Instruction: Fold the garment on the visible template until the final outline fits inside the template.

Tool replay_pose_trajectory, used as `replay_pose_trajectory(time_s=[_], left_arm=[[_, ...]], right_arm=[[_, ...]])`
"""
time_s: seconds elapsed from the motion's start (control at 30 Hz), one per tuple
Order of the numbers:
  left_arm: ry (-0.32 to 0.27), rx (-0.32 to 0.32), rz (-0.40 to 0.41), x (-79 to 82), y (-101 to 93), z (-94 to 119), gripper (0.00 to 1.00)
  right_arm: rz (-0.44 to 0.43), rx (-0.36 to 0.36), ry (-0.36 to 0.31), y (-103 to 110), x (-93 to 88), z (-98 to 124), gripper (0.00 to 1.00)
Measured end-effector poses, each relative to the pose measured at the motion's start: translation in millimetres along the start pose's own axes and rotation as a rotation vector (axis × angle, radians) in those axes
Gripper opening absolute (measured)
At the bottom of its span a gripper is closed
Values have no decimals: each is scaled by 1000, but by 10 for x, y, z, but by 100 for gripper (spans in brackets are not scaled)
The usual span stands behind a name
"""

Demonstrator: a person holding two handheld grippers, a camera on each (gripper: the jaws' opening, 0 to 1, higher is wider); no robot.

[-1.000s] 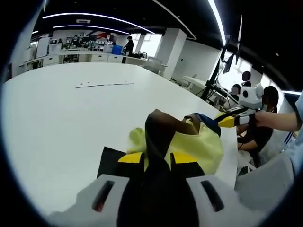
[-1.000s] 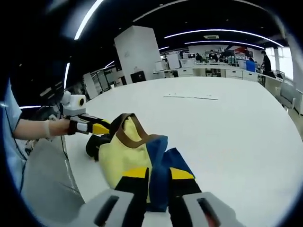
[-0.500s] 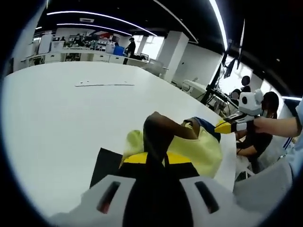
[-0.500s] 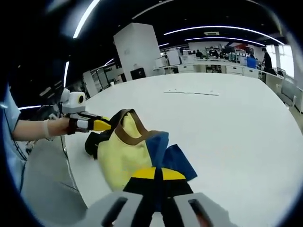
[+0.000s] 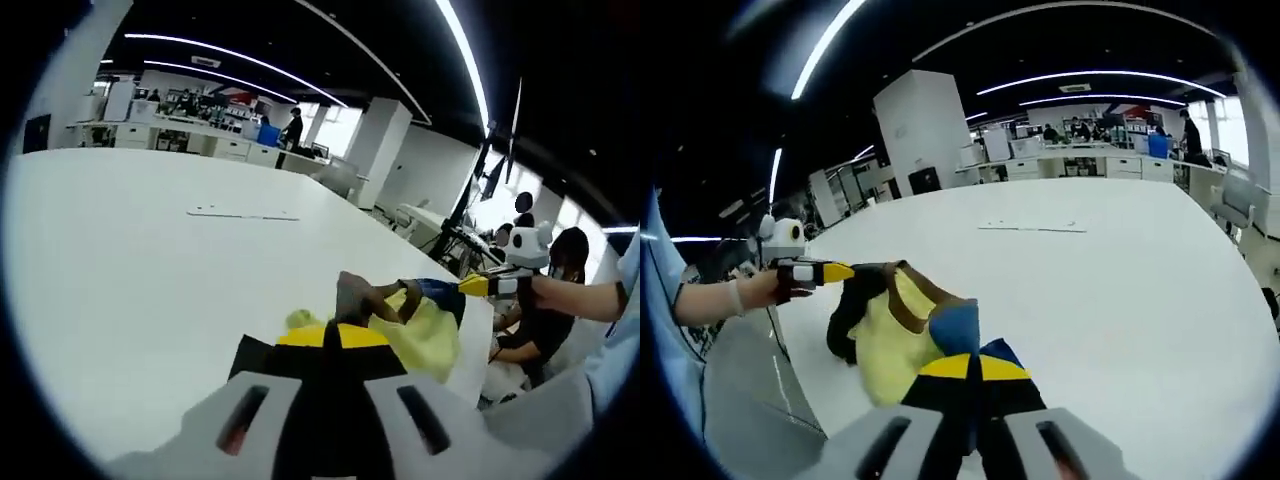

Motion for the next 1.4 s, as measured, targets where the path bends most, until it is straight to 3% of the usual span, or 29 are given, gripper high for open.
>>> replay_pose_trajectory(time_s=[0.23,0.4,0.77,0.97,1.1,1.17,1.4], left_arm=[[-59,18,-14,342,-26,330,0],[-100,8,-66,578,-135,439,0],[-275,-59,-119,1226,-469,644,0],[-313,-94,-172,1484,-535,685,0],[-397,-131,-209,1669,-623,725,0],[-389,-118,-223,1679,-554,673,0],[-246,-58,-175,1384,-95,211,0]], right_arm=[[41,15,-65,39,330,132,0],[142,49,-112,201,598,227,0],[203,84,-346,460,1324,594,0],[239,85,-433,528,1591,697,0],[234,109,-520,586,1727,737,0],[229,109,-532,490,1741,691,0],[183,38,-370,58,1452,140,0]])
Point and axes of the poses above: the point that each gripper's makers call its tool centre point, and the gripper's own axes: z roughly backward along the fingers, y roughly to its left, x roughly out of its top, the point moved 10 cm from there along z, roughly backward along the fingers, and after that the axes turned 6 degrees about -y, right-handed, at the moved point
